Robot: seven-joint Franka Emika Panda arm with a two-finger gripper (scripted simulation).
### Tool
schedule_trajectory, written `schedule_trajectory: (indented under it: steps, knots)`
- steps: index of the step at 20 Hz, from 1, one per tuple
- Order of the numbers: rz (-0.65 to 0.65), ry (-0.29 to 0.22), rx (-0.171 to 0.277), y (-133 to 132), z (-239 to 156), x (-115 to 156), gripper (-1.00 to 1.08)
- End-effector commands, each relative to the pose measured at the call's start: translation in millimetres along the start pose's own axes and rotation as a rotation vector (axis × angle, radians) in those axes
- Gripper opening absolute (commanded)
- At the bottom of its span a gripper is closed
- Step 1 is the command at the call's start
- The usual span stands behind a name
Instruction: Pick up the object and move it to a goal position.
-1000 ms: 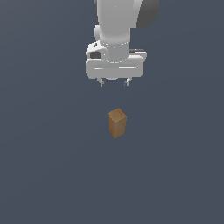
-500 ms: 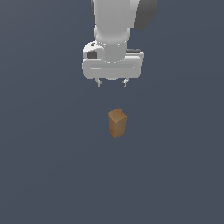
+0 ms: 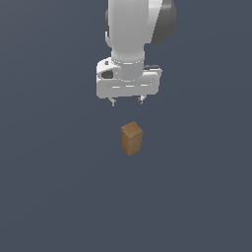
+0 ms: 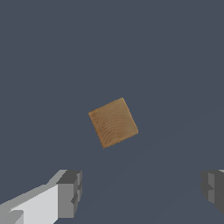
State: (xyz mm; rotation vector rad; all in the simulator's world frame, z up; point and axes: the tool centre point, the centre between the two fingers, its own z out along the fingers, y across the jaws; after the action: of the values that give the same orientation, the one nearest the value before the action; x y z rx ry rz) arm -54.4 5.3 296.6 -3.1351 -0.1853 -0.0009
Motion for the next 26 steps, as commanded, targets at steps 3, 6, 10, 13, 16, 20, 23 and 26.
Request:
schedule_trajectory:
  steps: [3,6,10,13,16,20,23,26]
  knots:
    - [-0.093,-0.001,-0.002,-3.5,23.0,8.0,1.00]
    - [-0.172,-0.001,-0.003,-6.7,42.6,14.0,1.00]
    - [-0.268,-0.001,-0.003,-10.9,66.6,20.1,1.00]
    - [-0.325,-0.001,-0.003,-13.5,80.8,23.2,1.00]
    - [-0.368,-0.001,-0.002,-15.6,91.6,25.3,1.00]
    - [-0.404,-0.001,-0.001,-17.4,100.8,26.8,1.00]
    - [-0.415,-0.001,-0.001,-18.0,103.6,27.2,1.00]
    - [-0.411,-0.002,-0.001,-17.9,103.4,26.9,1.00]
